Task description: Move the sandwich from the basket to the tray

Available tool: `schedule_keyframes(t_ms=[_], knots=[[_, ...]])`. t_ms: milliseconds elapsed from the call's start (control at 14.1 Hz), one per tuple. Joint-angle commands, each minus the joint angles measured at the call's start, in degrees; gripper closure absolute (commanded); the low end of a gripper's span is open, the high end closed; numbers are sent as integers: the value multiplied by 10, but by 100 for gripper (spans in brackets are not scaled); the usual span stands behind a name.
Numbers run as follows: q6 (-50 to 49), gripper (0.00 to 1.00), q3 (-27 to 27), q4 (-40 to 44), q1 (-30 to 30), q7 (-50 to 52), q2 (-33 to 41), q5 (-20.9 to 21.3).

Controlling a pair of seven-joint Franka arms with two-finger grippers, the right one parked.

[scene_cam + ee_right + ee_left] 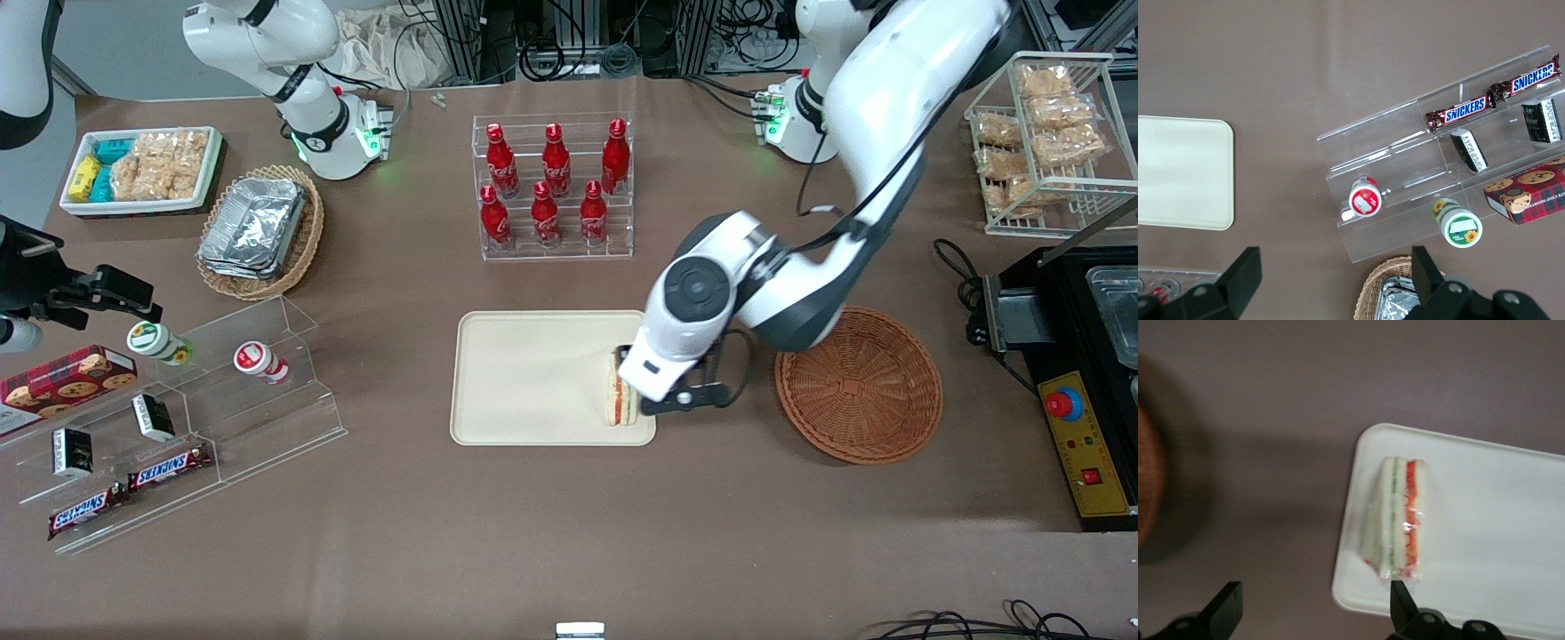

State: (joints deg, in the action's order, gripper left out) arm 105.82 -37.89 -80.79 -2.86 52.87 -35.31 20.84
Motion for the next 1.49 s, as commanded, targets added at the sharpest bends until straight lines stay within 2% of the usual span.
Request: schedule_keyframes(t_ms=[0,142,283,425,566,708,850,1062,1204,1416], knots=[[-65,1,-1,-18,59,-58,89,-62],[-98,1,-2,-19,127,-157,124,-102],[-128,0,11,-20,158,-229,159,-143],[-146,0,84,-32,142,-266,193,-154],[-141,0,153,-73,114,-345,232,-176],[-140,0,247,-104,56,-438,263,-199],[-124,0,308,-151,15,-492,303,-202],[-12,0,313,-282,19,-502,378,-203],[-11,0,313,-278,19,-502,377,-202],[-60,0,312,-219,17,-521,346,-196]])
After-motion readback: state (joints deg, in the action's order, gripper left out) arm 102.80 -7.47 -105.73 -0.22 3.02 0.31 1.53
